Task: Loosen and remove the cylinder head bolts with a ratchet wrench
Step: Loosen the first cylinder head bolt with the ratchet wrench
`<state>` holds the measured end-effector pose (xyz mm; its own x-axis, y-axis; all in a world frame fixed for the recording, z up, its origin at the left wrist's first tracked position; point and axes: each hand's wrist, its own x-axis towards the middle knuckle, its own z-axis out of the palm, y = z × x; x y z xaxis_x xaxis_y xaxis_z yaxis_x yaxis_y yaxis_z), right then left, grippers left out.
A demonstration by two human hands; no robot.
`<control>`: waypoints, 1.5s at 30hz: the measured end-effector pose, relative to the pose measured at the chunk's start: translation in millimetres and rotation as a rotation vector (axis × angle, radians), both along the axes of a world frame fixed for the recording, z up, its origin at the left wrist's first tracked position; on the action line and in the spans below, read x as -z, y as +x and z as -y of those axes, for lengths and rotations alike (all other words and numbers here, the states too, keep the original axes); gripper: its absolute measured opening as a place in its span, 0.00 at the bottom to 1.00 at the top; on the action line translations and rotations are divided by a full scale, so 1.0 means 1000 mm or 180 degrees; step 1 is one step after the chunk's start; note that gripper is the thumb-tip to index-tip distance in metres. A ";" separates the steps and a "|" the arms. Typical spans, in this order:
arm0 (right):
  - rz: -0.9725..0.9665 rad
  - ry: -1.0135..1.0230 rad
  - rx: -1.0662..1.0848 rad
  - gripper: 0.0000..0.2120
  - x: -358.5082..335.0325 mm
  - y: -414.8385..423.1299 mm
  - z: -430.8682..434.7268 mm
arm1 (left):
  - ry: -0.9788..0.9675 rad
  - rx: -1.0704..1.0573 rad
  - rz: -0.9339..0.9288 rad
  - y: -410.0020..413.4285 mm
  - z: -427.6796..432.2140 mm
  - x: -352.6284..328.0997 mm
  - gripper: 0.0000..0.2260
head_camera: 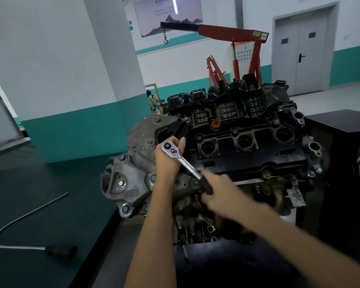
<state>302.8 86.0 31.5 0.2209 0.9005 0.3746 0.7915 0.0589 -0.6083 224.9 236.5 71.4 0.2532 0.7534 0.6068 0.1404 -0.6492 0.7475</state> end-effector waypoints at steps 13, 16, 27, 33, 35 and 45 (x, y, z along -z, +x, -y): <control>0.0433 0.0028 0.0543 0.12 0.005 -0.015 0.003 | -0.0140 -0.0290 0.0084 0.005 0.003 -0.003 0.20; -0.0586 0.0193 0.0443 0.12 0.029 -0.070 -0.013 | -0.0066 -0.0376 0.0129 0.004 0.003 -0.002 0.19; 0.2341 -0.0104 0.0356 0.16 -0.069 0.068 -0.008 | -0.0195 0.0260 0.0045 -0.003 0.000 -0.002 0.20; 0.2300 0.0174 0.0660 0.12 -0.054 0.049 -0.010 | -0.0272 0.0012 0.0290 0.001 0.001 -0.002 0.21; 0.1177 0.0111 0.0598 0.12 -0.012 0.020 -0.001 | -0.0246 -0.0045 0.0267 0.004 0.001 -0.002 0.19; -0.0287 0.0215 0.0079 0.11 0.024 -0.032 -0.010 | -0.0091 -0.0061 0.0039 -0.001 0.001 -0.002 0.18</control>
<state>271.0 96.0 7.9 0.2784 0.8676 0.4120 0.7354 0.0833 -0.6725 224.4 235.5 73.1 0.2312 0.7751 0.5880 0.1434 -0.6249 0.7674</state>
